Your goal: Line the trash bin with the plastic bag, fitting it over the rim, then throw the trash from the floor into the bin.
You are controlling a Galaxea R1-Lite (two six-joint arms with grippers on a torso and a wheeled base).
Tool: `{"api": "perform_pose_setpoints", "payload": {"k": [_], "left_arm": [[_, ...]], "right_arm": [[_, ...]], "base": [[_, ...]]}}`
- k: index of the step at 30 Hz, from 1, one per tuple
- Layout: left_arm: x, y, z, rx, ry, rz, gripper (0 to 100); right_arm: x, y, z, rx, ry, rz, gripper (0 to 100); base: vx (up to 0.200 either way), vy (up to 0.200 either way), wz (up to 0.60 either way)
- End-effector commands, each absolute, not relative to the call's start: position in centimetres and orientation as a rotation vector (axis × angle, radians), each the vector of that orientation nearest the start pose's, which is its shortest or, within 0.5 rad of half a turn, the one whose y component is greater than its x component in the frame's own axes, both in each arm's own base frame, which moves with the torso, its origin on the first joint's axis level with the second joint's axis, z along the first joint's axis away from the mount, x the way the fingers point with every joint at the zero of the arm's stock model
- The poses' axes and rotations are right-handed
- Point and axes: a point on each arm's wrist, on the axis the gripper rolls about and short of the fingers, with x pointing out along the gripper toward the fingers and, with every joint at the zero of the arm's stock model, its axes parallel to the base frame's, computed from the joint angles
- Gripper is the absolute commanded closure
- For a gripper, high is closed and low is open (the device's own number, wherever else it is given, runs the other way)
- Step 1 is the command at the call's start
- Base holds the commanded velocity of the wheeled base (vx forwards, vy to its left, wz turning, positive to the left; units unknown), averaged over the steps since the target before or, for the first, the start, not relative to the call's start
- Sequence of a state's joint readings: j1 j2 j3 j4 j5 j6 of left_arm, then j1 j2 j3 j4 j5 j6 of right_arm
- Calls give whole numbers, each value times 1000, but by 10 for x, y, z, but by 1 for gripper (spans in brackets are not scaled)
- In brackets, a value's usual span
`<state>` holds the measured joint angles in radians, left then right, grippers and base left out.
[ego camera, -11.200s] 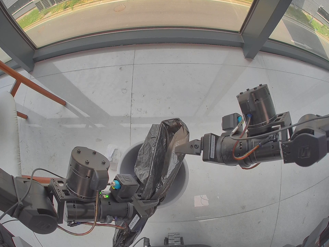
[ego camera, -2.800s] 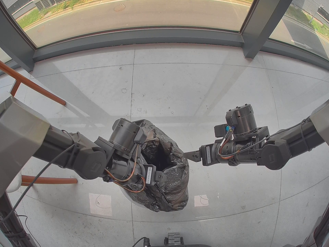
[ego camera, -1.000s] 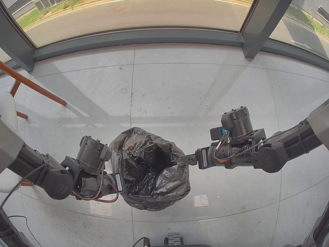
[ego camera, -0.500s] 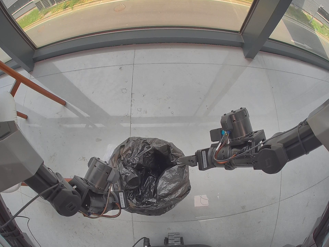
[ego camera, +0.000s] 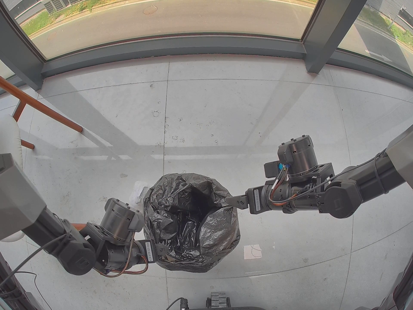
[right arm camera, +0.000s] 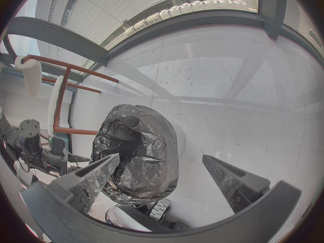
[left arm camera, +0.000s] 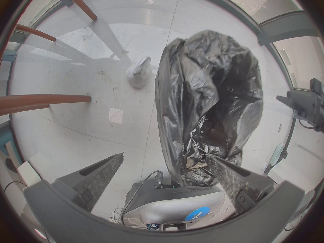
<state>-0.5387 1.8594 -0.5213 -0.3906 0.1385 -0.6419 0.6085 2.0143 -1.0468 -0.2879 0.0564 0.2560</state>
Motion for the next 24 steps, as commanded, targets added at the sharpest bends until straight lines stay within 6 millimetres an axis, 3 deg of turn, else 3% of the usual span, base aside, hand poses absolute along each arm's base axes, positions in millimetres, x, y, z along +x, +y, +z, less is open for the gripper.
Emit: {"api": "perform_pose_setpoints", "payload": {"k": [1,5,8,11,17,24], "left_arm": [[198,-122,81,-308,882,-135,0],[194,-127,78,-292,895,-155,0],[208,-136,77,-297,890,-159,0],[219,-156,51,-235,965,-160,0],[209,-181,12,-97,1079,-195,0],[209,-183,7,-79,1097,-188,0]], "right_arm": [[301,212,105,48,745,548,0],[300,211,103,45,752,546,0],[299,212,102,43,754,550,0],[300,214,102,40,752,552,0],[297,217,101,35,755,559,0],[298,218,101,36,753,559,0]], "base": [[0,0,0],[0,0,0],[0,0,0],[0,0,0],[0,0,0],[0,0,0]]}}
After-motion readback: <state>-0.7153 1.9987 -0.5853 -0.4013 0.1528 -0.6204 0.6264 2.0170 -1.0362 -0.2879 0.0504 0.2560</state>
